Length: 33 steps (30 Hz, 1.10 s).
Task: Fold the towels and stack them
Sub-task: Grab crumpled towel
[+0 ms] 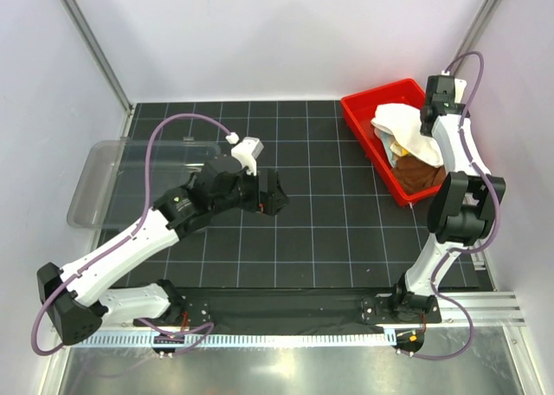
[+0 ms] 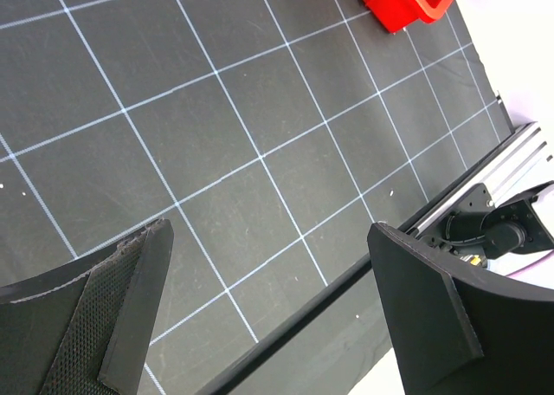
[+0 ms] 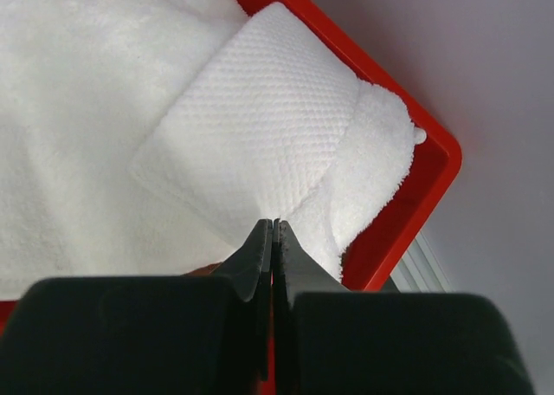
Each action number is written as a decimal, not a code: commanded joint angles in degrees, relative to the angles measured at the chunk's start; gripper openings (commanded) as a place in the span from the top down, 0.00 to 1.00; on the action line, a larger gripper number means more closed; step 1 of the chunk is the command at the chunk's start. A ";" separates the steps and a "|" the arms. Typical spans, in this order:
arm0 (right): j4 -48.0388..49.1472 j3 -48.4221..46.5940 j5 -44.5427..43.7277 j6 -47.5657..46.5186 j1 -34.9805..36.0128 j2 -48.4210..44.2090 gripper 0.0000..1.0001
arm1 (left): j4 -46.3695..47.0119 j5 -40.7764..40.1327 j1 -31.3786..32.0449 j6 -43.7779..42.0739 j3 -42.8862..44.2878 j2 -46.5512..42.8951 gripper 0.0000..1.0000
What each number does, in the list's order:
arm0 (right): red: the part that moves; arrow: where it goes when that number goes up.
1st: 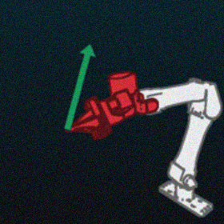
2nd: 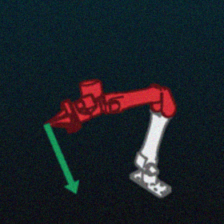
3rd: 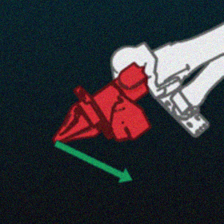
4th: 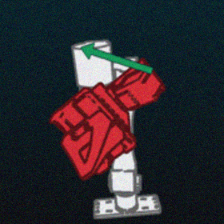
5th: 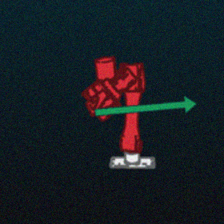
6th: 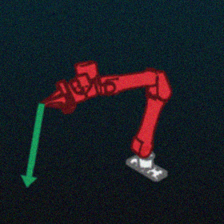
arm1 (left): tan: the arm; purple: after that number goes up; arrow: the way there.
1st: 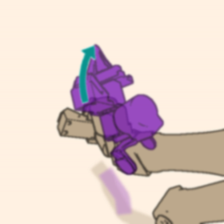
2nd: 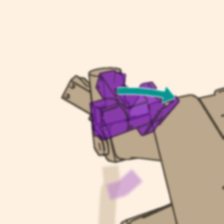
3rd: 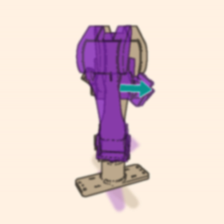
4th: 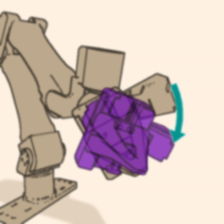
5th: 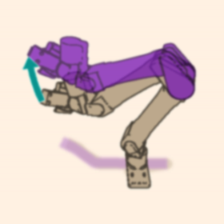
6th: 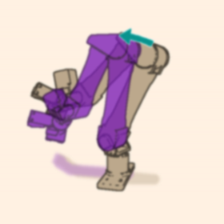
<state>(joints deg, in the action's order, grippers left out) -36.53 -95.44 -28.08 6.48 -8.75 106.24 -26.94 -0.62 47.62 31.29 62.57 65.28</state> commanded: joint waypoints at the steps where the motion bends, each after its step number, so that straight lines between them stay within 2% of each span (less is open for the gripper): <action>1: -2.40 -1.60 2.85 1.52 -0.12 -6.03 0.99 | 0.57 -1.40 0.02 -0.17 0.98 -2.26 0.01; 3: -2.49 -0.02 2.06 1.26 -0.12 -7.70 0.96 | 0.57 -1.31 0.02 -0.26 0.63 -2.43 0.00; 4: -1.97 1.21 1.62 0.73 -0.12 -8.32 0.85 | 0.75 -1.14 0.02 -0.26 0.37 -2.43 0.00; 5: -1.09 4.35 1.45 0.03 -0.12 -8.76 0.61 | 0.83 -1.05 0.02 -0.26 0.19 -2.52 0.00; 6: 0.83 5.86 1.62 -0.59 -0.12 -9.29 0.55 | 1.18 -0.87 0.02 -0.44 -0.16 -2.17 0.00; 8: 2.16 8.67 1.01 -3.39 -0.12 -9.12 0.48 | 1.27 -0.78 0.02 -0.88 -0.08 -1.82 0.00; 14: 4.98 10.19 -2.42 -9.90 -0.21 -4.64 0.44 | 1.27 -0.17 0.02 -1.32 -0.07 -1.12 0.00; 17: 5.42 9.57 -4.52 -11.84 -0.21 -1.83 0.45 | 1.45 -0.43 0.02 -1.49 -0.51 -1.38 0.00; 19: 6.30 9.48 -8.55 -12.19 -0.21 -1.12 0.50 | 1.19 -1.13 0.02 -1.67 -0.78 -1.64 0.00; 23: 6.57 7.82 -11.99 -11.58 0.14 -1.90 0.91 | 1.01 -2.10 0.02 -1.50 -1.30 -2.69 0.01; 25: 4.12 5.10 -14.36 -11.93 2.59 -2.43 0.99 | 1.01 -2.10 0.02 -1.23 -0.61 -2.79 0.00; 26: 0.62 0.91 -17.77 -12.28 3.99 -2.61 0.99 | 1.01 -1.84 0.02 -0.97 -0.34 -2.70 0.00; 27: -6.20 -8.70 -19.20 -13.93 10.62 -3.74 0.99 | -1.25 -4.01 -0.41 -0.27 2.62 -2.00 0.00; 28: -9.40 -20.37 -18.60 -13.26 12.51 -3.49 0.99 | -2.41 -4.56 -0.85 -0.35 3.78 -1.47 0.00; 29: -17.18 -27.88 -14.33 -12.03 13.92 -2.71 0.99 | -5.03 -4.74 -1.99 0.00 5.01 -0.16 0.00; 30: -20.91 -35.88 -10.98 -11.06 16.90 -0.53 0.99 | -5.92 -3.26 -4.87 0.26 7.37 0.29 0.00; 31: -25.47 -49.79 -6.25 -10.18 18.15 0.28 0.99 | -6.45 -1.33 -7.08 0.61 8.09 0.64 0.00; 32: -26.47 -55.15 3.46 -7.56 18.94 0.81 0.99 | -6.55 0.43 -9.36 1.49 8.88 0.73 0.00; 33: -26.40 -58.16 10.17 -4.93 19.38 -1.01 0.99 | -6.55 6.80 -11.99 1.84 10.19 0.64 0.00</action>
<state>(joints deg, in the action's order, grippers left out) -54.65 -136.27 -33.34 -3.44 7.25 112.64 -31.88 -0.64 41.04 31.48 68.12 66.17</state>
